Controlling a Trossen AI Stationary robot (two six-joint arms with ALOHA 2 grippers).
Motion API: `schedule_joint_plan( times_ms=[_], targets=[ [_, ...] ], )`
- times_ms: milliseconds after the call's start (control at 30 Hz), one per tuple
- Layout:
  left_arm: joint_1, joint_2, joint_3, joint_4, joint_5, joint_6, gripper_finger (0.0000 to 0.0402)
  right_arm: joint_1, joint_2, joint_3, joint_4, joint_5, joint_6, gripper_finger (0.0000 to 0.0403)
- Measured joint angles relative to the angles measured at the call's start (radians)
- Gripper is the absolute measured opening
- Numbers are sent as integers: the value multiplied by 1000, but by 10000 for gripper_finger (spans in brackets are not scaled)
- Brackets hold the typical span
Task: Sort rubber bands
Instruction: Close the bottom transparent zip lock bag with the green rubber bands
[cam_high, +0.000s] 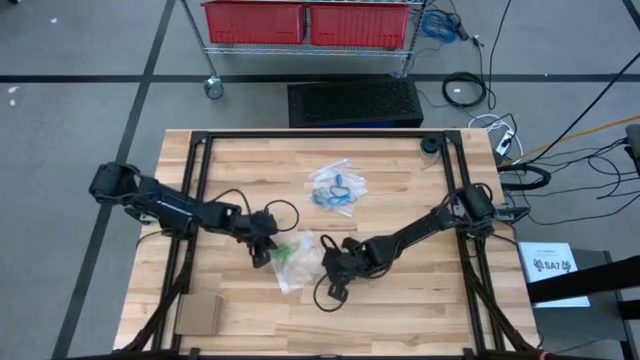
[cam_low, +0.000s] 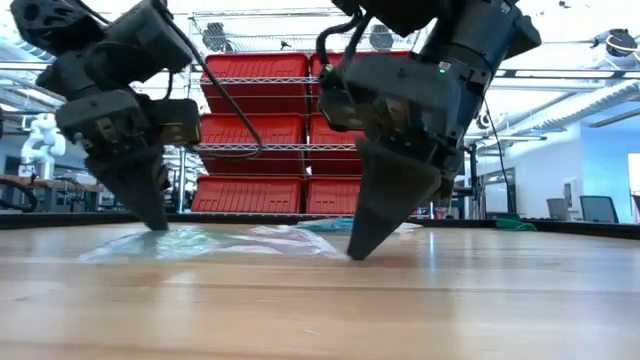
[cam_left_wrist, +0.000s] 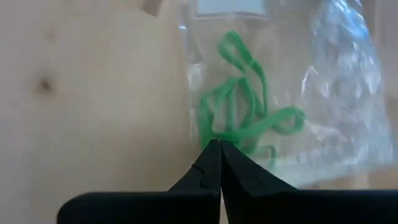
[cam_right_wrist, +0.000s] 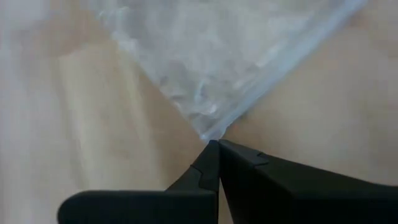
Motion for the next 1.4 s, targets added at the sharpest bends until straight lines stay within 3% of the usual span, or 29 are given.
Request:
schedule_joint_plan(
  times_ms=[233, 367, 467, 600, 767, 833, 900, 1033, 1233, 1400],
  targets=[
    [-107, 0, -61, 136, -19, -198, 2, -84, -73, -6, -238, 75, -109, 0],
    [-177, 0, -73, 248, -101, -278, 2, -152, -132, -13, -392, 89, -203, 0],
    [-221, 0, -75, 340, -167, -301, 2, -211, -204, -47, -408, 58, -282, 0],
    [-258, 0, -75, 421, -242, -290, 2, -300, -352, -252, -190, -79, -333, 0],
    [-257, -40, -75, 338, -410, -212, 2, -345, -455, -538, 396, -179, -145, 0],
    [-222, -66, -74, 261, -427, -198, 2, -315, -440, -565, 608, -158, -99, 0],
    [-181, -91, -75, 172, -429, -198, 2, -282, -407, -545, 687, -98, -90, 4],
    [-97, -134, -77, 119, -425, -182, 2, -245, -309, -446, 599, -30, -119, 37],
    [-11, -110, -77, 291, -189, -38, 2, -234, -142, -287, 548, -29, -173, 132],
    [13, -82, -78, 338, -143, -5, 20, -259, -42, -193, 499, -26, -175, 188]
  ],
)
